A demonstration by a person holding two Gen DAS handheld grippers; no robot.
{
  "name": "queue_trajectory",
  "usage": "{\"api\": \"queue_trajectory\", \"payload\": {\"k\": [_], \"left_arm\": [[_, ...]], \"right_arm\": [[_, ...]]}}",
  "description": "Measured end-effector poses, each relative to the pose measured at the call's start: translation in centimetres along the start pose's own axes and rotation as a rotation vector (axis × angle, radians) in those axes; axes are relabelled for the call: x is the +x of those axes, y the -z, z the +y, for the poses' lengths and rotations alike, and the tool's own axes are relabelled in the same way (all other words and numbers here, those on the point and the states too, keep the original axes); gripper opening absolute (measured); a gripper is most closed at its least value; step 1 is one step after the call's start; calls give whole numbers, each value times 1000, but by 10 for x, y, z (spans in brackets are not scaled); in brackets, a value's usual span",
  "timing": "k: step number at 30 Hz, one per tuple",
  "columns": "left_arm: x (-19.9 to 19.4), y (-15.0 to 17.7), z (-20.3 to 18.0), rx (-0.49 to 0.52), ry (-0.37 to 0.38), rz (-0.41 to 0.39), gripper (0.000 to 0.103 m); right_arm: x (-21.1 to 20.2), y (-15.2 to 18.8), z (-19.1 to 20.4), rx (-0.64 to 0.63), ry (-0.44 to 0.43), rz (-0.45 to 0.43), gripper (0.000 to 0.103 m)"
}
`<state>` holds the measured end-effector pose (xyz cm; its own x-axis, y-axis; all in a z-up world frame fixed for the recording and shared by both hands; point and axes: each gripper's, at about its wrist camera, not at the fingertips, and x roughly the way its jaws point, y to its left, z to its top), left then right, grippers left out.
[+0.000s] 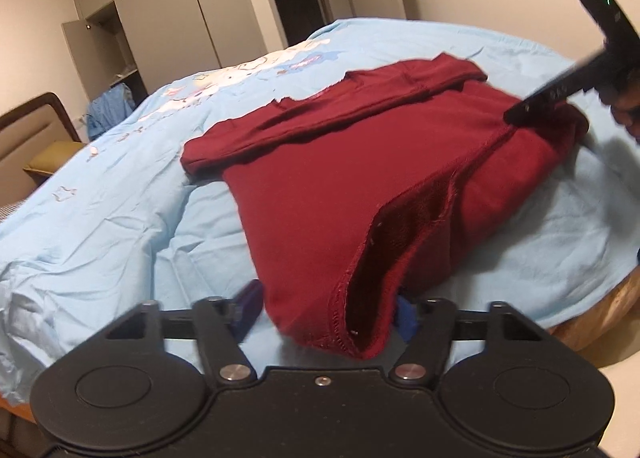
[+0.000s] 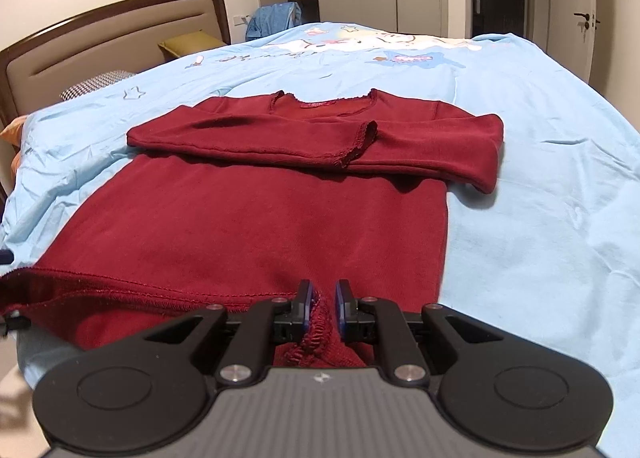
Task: Fold small clothes
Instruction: 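Close the left tool on the hem corner while the right tool holds the hem, then lift the hem with both tools and fold it over toward the collar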
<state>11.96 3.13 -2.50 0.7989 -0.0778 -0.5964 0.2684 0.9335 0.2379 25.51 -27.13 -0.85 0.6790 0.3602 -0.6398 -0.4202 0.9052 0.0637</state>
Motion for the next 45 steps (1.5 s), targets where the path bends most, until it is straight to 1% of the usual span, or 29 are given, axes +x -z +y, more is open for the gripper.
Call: {"api": "queue_trajectory", "payload": {"k": [1, 3, 6, 7, 10, 11, 12, 13, 15, 17, 20, 22, 23, 24, 25, 26, 27, 28, 29, 30, 33, 37, 41, 45], "left_arm": [[1, -1, 3, -16, 18, -3, 42], [4, -4, 9, -57, 47, -3, 31], [11, -11, 17, -109, 69, 5, 20], [13, -13, 20, -125, 73, 5, 18], [21, -21, 24, -152, 77, 5, 14], [23, -24, 25, -156, 76, 8, 14], [26, -26, 27, -162, 76, 13, 13], [29, -28, 27, -168, 76, 17, 13], [34, -32, 29, -185, 78, 28, 12], [38, -35, 31, -203, 77, 37, 12], [40, -38, 34, -229, 71, 44, 10], [39, -39, 34, -239, 64, 41, 9], [37, -39, 34, -243, 60, 35, 9], [34, -40, 34, -245, 56, 26, 8], [32, -40, 34, -246, 51, 17, 8], [28, -40, 33, -248, 44, 4, 7], [23, -41, 33, -251, 37, -10, 7], [19, -41, 33, -254, 32, -26, 7], [14, -42, 33, -257, 27, -42, 7], [8, -43, 33, -262, 19, -60, 6], [-12, -46, 35, -291, -5, -126, 6], [-44, -53, 37, -335, -24, -238, 5], [-74, -60, 32, -330, -53, -345, 5], [-101, -66, 28, -344, -75, -438, 5]], "right_arm": [[0, 0, -1, 1, -1, 1, 14], [0, 1, -2, 10, -8, -2, 14], [-2, 3, -7, 33, -29, -20, 14], [-3, 3, -9, 43, -39, -27, 16], [-12, 7, -20, 88, -78, -51, 39], [-16, 9, -23, 104, -95, -63, 51], [-20, 11, -27, 118, -112, -76, 60], [-25, 13, -30, 127, -128, -88, 63], [-36, 17, -33, 129, -154, -113, 77], [-45, 21, -32, 106, -160, -133, 84], [-50, 26, -23, 26, -121, -125, 85], [-49, 29, -14, -42, -91, -120, 83], [-49, 31, -9, -77, -73, -121, 77], [-49, 32, -3, -115, -55, -124, 67], [-48, 34, 1, -146, -38, -123, 60], [-47, 36, 5, -170, -23, -120, 44], [-47, 37, 8, -186, -11, -121, 29], [-47, 38, 10, -193, -1, -124, 24], [-49, 38, 11, -192, 9, -133, 13], [-52, 39, 11, -184, 15, -150, 10], [-69, 36, 6, -140, 34, -220, 7], [-103, 31, -3, -65, 42, -338, 6], [-137, 28, -5, -19, 43, -455, 6], [-165, 29, -1, 10, 38, -545, 6]]}}
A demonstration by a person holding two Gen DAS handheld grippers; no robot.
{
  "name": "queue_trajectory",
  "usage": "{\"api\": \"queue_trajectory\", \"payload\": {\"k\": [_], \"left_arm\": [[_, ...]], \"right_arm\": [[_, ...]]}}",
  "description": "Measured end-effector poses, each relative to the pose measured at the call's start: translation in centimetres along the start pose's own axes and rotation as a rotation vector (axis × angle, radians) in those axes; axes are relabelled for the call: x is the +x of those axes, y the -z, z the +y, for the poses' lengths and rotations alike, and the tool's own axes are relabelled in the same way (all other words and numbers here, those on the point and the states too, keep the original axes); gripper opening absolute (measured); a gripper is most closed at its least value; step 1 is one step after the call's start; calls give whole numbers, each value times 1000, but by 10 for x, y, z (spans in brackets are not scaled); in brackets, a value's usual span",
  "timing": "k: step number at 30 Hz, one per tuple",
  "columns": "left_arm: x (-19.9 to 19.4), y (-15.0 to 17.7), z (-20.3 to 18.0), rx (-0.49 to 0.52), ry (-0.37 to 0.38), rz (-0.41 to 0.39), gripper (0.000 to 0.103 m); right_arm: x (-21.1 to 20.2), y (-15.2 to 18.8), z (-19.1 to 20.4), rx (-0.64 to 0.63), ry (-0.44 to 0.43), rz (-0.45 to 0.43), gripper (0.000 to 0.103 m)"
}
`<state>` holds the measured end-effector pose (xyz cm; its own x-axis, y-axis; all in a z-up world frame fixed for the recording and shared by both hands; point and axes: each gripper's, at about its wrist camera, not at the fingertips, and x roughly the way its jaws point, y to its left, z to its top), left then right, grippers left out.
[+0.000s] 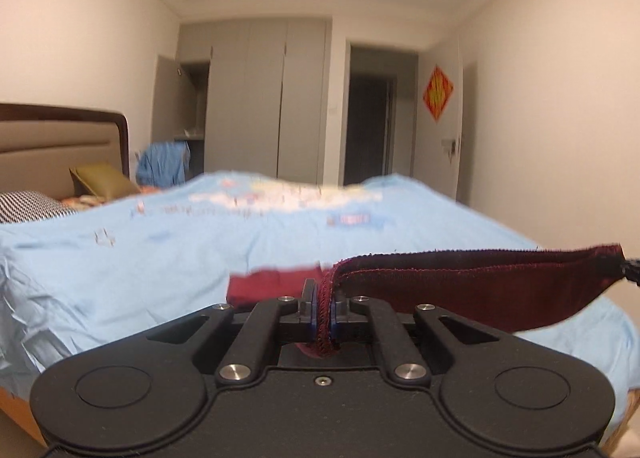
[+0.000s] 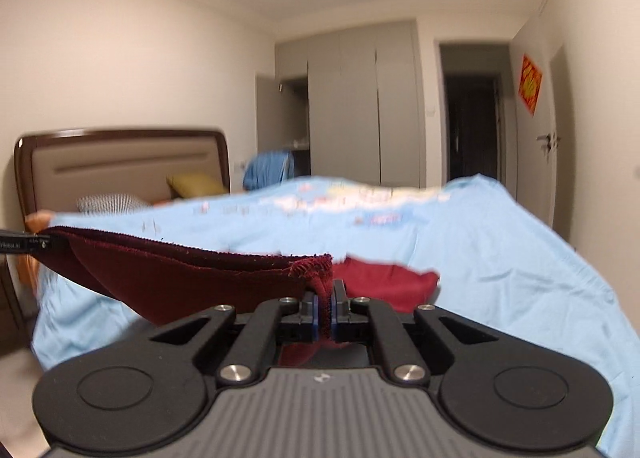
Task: Fold small clothes
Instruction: 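Lift the hem with both tools and fold it over toward the collar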
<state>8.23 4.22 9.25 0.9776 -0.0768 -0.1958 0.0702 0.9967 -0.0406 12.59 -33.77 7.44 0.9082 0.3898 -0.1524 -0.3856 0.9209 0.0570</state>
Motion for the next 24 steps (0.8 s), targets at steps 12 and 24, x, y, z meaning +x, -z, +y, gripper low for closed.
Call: {"api": "queue_trajectory", "payload": {"k": [12, 24], "left_arm": [[-61, -40, 9, -70, 116, -83, 5], [27, -78, 5, 87, 91, 71, 6]], "right_arm": [[-75, -34, -1, 74, -49, -144, 6], [-19, -59, -11, 10, 25, -107, 6]]}}
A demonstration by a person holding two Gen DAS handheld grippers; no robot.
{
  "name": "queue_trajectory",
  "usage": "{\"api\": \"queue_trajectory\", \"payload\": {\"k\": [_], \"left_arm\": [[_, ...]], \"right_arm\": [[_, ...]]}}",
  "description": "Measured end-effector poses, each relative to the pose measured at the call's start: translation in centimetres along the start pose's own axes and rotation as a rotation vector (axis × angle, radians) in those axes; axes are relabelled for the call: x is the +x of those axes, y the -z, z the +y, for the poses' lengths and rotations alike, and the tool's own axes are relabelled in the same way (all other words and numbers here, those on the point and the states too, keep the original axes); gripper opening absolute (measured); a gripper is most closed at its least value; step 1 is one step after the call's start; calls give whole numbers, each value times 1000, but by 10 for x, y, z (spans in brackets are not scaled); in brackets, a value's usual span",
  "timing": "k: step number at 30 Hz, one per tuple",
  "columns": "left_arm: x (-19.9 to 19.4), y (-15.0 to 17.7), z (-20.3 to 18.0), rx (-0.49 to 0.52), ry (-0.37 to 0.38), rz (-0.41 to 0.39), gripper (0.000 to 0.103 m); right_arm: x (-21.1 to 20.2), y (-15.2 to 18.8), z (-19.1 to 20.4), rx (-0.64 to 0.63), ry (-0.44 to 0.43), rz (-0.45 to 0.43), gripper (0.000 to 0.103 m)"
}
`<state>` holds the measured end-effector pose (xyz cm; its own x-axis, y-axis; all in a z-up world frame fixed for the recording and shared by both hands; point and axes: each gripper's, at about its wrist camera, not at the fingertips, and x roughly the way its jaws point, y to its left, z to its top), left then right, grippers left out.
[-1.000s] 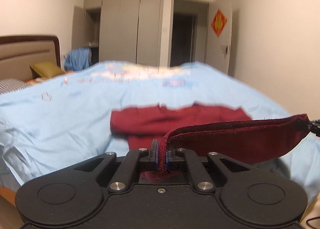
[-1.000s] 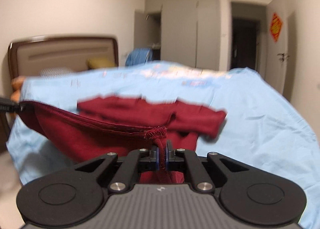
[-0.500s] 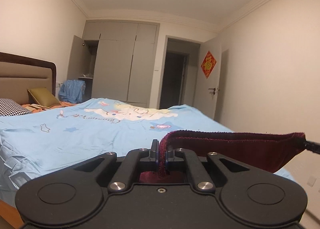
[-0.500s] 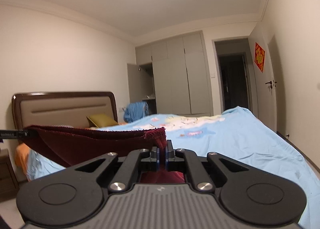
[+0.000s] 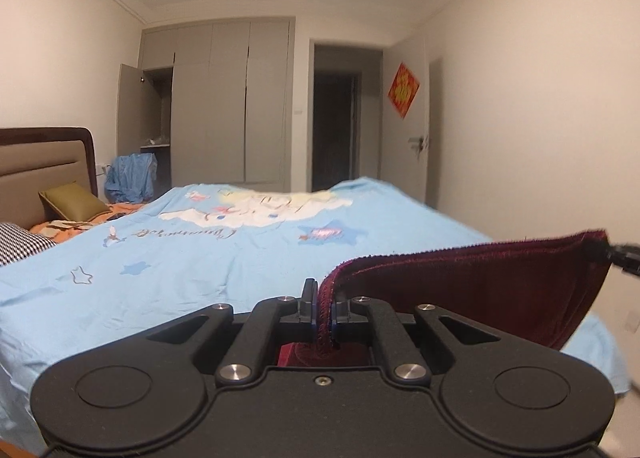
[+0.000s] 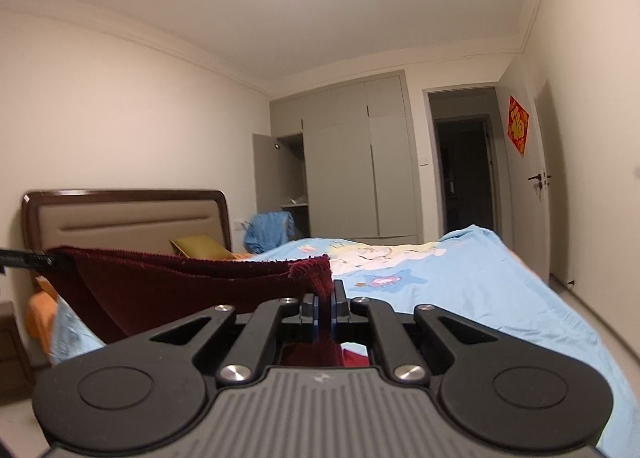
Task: Fold small clothes
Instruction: 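Lift the hem with both tools and fold it over toward the collar, then lower the hem onto the collar and open both tools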
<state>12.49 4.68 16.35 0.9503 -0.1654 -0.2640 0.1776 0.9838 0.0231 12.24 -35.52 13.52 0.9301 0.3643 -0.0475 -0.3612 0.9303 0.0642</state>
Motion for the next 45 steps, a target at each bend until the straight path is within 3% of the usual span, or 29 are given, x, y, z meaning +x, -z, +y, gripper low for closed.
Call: {"api": "queue_trajectory", "payload": {"k": [5, 9, 18, 25, 35, 42, 45], "left_arm": [[76, -17, 21, -17, -15, 123, 6], [132, -20, 39, -12, -25, 192, 7], [234, 1, 50, 14, -55, 337, 8], [290, 22, 58, -29, -63, 398, 8], [342, 47, 62, -65, -80, 466, 8], [361, 64, 70, -126, -66, 509, 9], [364, 65, 72, -142, -63, 515, 15]], "right_arm": [[73, -9, 2, -76, 48, 69, 6], [133, -11, -6, -59, 60, 129, 6], [234, 26, -26, -27, 103, 309, 6], [270, 70, -40, -2, 132, 401, 6], [306, 91, -55, 11, 167, 451, 6], [324, 110, -59, 12, 183, 503, 6], [327, 117, -62, 25, 193, 520, 6]]}}
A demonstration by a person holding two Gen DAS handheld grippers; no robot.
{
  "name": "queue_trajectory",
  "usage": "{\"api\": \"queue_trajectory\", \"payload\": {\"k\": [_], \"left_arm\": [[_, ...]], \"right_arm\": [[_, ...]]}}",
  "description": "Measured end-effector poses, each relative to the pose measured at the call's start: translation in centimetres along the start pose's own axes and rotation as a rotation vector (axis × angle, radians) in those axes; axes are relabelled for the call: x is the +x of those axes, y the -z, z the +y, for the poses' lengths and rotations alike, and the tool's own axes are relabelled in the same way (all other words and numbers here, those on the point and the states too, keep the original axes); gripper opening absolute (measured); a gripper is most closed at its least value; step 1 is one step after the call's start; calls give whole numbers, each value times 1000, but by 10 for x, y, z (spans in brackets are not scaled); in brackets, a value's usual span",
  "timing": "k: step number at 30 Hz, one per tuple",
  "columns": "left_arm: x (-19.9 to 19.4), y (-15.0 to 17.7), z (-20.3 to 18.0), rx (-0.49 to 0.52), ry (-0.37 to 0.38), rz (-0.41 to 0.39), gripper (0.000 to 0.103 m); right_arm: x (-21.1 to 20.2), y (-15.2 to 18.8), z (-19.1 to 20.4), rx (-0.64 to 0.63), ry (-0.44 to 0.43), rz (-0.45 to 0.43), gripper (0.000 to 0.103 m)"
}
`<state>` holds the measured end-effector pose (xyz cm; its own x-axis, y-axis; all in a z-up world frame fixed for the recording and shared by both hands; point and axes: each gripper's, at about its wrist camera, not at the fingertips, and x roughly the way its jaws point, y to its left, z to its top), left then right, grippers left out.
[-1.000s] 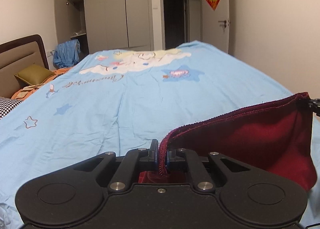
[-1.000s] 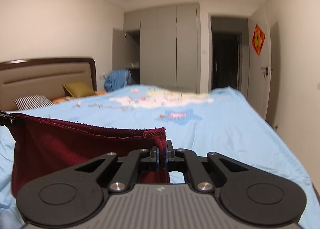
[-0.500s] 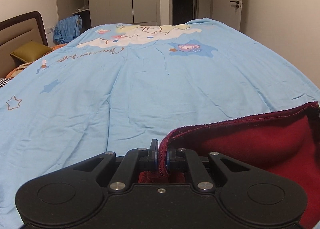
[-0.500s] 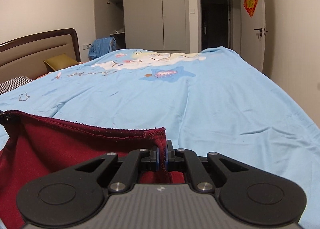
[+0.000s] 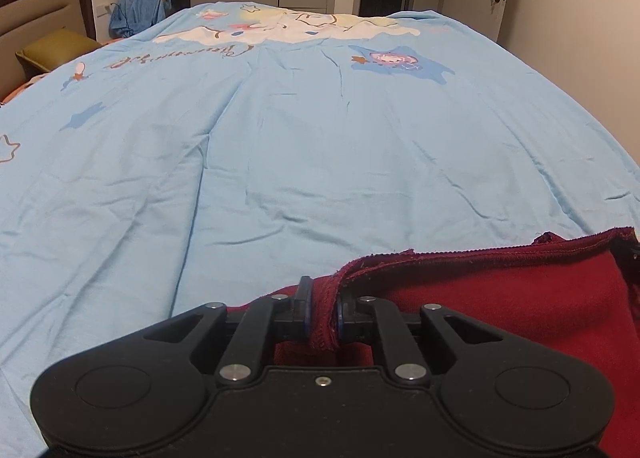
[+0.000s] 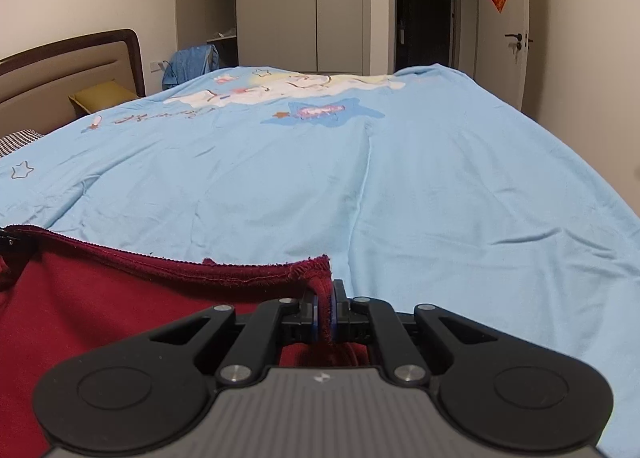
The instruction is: Fold small clothes
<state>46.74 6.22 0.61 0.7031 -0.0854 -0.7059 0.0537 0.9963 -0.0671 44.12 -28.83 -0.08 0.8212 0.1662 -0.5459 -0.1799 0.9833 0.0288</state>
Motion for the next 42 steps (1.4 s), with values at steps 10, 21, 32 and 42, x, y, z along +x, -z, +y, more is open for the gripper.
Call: {"api": "queue_trajectory", "payload": {"k": [10, 21, 32, 42], "left_arm": [[-18, -2, 8, -37, -15, -53, 85], [-5, 16, 37, -106, -211, -53, 92], [-25, 27, 45, -131, -211, -113, 102], [-98, 62, 43, -151, -194, -158, 102]], "right_arm": [[0, -1, -1, 10, 28, 16, 42], [-24, 26, 13, -113, 173, -12, 96], [-24, 46, -8, -2, 262, -11, 103], [-76, 48, 11, -27, 255, -98, 103]]}}
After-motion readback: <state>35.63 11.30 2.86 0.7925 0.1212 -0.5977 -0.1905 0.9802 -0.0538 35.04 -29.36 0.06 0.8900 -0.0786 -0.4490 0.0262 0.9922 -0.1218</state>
